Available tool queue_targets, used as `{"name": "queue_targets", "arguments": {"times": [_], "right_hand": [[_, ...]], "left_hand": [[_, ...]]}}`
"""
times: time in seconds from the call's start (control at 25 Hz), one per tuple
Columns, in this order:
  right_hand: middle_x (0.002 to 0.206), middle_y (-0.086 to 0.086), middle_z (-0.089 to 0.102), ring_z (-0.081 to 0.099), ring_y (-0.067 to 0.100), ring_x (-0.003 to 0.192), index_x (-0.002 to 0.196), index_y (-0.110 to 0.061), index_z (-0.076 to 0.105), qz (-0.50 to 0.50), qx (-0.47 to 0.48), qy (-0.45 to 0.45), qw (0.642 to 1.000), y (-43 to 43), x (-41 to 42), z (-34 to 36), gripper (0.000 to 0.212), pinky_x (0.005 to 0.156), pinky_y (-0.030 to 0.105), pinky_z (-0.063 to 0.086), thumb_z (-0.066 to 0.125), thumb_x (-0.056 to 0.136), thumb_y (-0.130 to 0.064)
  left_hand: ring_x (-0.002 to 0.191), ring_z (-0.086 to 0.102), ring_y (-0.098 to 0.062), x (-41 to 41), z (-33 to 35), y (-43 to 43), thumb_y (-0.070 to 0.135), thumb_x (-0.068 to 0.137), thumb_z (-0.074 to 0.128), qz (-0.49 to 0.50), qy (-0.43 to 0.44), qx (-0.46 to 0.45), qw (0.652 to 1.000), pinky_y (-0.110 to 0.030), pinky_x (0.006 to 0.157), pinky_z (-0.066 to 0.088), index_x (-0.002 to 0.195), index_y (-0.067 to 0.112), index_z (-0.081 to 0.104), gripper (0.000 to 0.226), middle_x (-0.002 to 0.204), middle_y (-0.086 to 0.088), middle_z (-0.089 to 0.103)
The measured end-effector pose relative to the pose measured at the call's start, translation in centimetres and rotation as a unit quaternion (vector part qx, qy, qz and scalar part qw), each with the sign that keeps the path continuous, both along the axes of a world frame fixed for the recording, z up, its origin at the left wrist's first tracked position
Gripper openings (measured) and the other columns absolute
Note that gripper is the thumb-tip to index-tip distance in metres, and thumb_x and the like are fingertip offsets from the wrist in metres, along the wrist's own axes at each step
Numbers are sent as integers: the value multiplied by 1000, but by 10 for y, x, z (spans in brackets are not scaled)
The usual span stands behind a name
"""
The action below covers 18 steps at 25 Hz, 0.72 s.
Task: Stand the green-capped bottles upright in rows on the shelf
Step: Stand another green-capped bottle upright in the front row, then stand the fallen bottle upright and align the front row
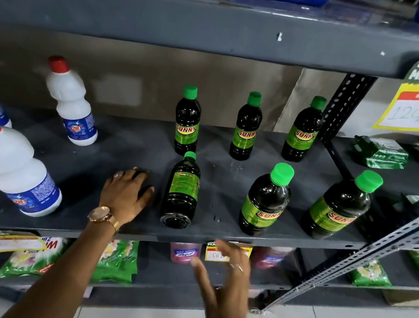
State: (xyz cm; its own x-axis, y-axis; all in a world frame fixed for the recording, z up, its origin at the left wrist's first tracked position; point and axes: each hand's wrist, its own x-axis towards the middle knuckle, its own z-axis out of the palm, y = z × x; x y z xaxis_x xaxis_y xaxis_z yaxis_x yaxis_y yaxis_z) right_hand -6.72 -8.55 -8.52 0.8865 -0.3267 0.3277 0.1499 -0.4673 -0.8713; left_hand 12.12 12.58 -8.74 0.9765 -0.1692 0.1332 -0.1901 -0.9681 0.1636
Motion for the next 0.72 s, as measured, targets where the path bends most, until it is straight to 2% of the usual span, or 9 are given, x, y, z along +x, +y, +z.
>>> {"name": "queue_targets", "arguments": {"times": [0.04,0.08,0.16,0.24,0.32,0.44,0.56,0.64,0.72], "right_hand": [[109,-12,54,48,-5,113,114,-29,55,40,11,52,998,9,12,14,61,88,9,39,48,76,-76],[106,-9,57,54,2,108,109,-26,58,53,-2,111,992,11,35,26,73,86,13,44,37,72,-86],[107,7,65,62,27,104,104,-14,62,59,-99,262,958,12,94,50,95,91,35,49,26,65,-93],[110,14,67,64,34,103,107,-12,63,78,-179,400,896,11,139,70,109,94,41,49,23,55,-99],[98,11,71,69,31,90,101,-14,65,108,-172,438,876,15,159,71,106,85,41,56,34,47,-100],[91,8,73,70,29,83,94,-16,69,56,-119,422,897,5,155,56,94,79,39,58,45,47,-93],[97,9,72,63,29,97,94,-17,71,-8,13,317,948,-2,132,31,76,83,30,44,55,58,-83],[85,2,69,62,17,88,84,-17,67,17,92,209,973,29,143,29,52,77,29,40,68,67,-66],[82,-10,61,55,-3,76,93,-16,57,8,135,130,982,32,144,34,40,73,22,44,80,71,-40]], "left_hand": [[112,50,-41,-1,1,5,54,83,31,-6,-8,-2,1000,-50,93,41,124,16,54,60,130,-14,56],[110,50,-40,-2,1,8,54,83,28,-9,-16,-9,1000,-50,91,41,123,17,55,61,129,-13,56],[111,50,-39,-7,0,10,53,83,28,-11,-26,-25,999,-49,91,40,125,19,53,60,131,-11,54],[112,49,-37,-8,-3,9,53,84,29,-17,-25,-37,999,-49,91,39,126,19,52,58,132,-10,53],[112,49,-36,-8,-4,6,54,83,29,-17,-22,-47,999,-48,90,40,125,19,52,59,131,-10,54],[129,37,-35,-7,-11,-9,57,83,26,-18,2,-56,998,-48,103,32,131,17,46,65,141,-12,44],[145,7,-29,-7,-15,-17,61,82,17,3,32,-22,999,-45,117,6,143,14,27,77,156,-12,20],[145,1,-23,2,-19,16,63,78,5,57,32,-20,998,-44,118,-2,146,18,14,83,159,-7,11],[145,0,-21,4,-18,20,63,77,1,52,40,-15,998,-44,118,-2,147,20,10,83,159,-6,7]]}}
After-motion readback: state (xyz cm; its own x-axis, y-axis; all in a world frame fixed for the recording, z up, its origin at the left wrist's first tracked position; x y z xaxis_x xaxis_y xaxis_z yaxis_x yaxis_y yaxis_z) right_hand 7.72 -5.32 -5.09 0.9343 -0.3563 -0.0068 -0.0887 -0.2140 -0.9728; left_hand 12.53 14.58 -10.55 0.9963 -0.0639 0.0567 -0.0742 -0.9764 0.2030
